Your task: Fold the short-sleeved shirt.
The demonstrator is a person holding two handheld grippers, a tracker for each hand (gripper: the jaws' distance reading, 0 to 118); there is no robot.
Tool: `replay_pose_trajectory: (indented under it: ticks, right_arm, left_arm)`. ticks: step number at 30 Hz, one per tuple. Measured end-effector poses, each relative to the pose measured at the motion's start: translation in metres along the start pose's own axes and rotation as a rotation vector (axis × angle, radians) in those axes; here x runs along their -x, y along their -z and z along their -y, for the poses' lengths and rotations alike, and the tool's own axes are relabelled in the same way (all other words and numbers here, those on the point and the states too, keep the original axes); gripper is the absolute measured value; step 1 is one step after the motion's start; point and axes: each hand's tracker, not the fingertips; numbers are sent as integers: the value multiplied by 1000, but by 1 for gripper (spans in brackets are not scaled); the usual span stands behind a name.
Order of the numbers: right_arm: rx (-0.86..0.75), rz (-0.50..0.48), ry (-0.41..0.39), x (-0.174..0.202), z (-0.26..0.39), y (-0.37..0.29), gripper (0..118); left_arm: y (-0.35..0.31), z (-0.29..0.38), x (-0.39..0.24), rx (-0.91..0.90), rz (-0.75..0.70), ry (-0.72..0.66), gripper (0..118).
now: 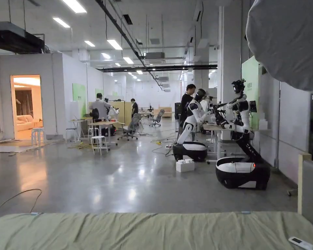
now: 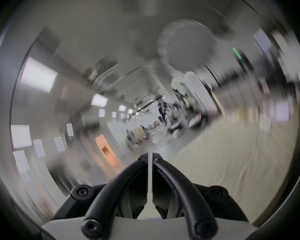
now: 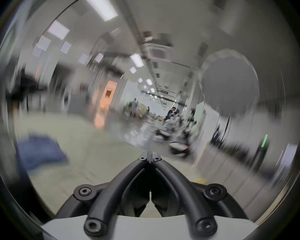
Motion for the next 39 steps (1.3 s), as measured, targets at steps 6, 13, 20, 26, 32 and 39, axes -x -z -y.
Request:
replay_pose_trajectory:
  ticks: [6,13,20,26,32,39]
  right_arm:
    - [-54,-280,-1009,152,65,5,1]
    - [6,-237,-426,77,47,-2,1]
    - [-50,58,1002,-4,64,-27,7]
    - [39,44,858,-5,64,-22,5]
    - [61,1,864,9,58,-25,4]
    - [62,-8,829,10,54,-25,4]
  left_arm:
    - [-24,73,-83,-124,354,571,4]
    - [-9,36,-46,8,264,5,4]
    - [-9,58,41,29,178,-1217,4]
    - [-15,42,39,58,154,-1025,4]
    - [-16,34,43,48,181,-1042,4]
    - [-20,28,41,48,189,-1018,4]
